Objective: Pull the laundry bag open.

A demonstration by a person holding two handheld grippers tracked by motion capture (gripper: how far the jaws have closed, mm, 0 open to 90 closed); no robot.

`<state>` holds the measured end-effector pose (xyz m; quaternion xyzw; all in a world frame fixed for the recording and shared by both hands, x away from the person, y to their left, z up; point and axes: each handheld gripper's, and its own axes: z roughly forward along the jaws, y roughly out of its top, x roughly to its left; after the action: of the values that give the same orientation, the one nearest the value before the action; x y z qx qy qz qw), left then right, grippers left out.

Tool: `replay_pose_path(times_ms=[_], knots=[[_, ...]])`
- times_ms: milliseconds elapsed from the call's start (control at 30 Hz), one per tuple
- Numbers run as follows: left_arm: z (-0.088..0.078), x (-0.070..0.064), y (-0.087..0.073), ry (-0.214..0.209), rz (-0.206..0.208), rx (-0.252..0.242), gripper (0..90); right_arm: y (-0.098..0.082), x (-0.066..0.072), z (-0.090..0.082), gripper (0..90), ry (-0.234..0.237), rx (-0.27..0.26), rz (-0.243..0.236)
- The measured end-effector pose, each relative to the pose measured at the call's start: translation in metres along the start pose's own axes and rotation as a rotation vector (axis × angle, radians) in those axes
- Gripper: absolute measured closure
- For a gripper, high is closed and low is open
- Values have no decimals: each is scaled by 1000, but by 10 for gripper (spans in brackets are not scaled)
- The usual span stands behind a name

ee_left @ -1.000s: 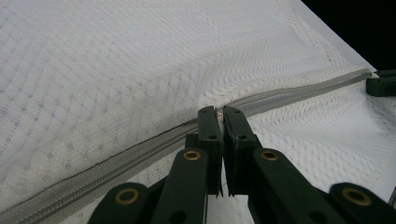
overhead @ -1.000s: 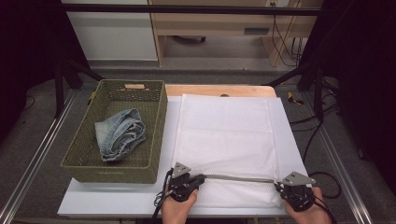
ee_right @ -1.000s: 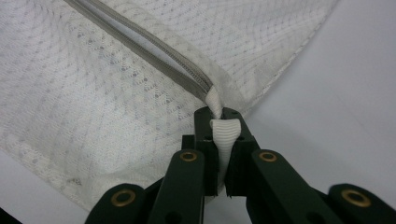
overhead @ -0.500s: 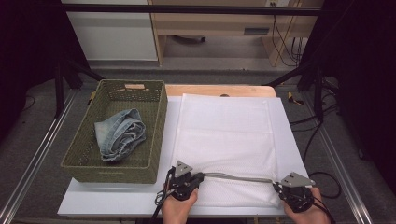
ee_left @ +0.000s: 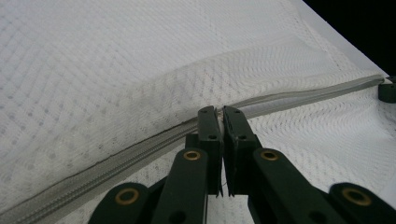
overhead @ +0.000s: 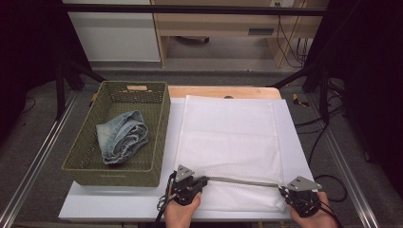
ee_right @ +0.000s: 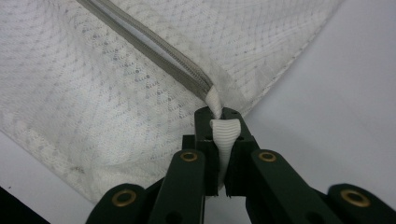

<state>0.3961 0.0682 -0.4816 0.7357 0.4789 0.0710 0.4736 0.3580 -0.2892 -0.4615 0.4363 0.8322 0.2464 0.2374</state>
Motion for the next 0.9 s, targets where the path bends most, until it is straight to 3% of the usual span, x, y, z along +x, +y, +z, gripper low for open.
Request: replay_pose_path(times_ms=[400, 667, 700, 733, 767, 800, 833, 867, 900], knots=[[-3, -4, 2, 26, 21, -5, 872, 0, -1, 2, 871, -1, 4, 13], [-3, -2, 1, 27, 12, -12, 872, 0, 0, 1, 871, 3, -6, 6], [-6, -3, 1, 156, 65, -4, 873, 0, 0, 1, 872, 8, -9, 9], [-14, 5, 0, 186, 46, -24, 873, -2, -1, 1, 872, -63, 29, -5], [-24, 17, -1, 119, -47, -74, 873, -5, -8, 0, 873, -71, 30, 28], [-33, 22, 1, 55, -95, -106, 873, -10, -16, -3, 872, -30, 3, 92], [-39, 17, 4, 73, -55, -100, 872, -12, -20, -7, 871, 16, -39, 142], [-45, 8, 10, 97, 3, -97, 872, -12, -21, -8, 871, 34, -55, 147], [-46, 4, 13, 96, 19, -98, 871, -9, -17, -7, 871, 38, -63, 137]])
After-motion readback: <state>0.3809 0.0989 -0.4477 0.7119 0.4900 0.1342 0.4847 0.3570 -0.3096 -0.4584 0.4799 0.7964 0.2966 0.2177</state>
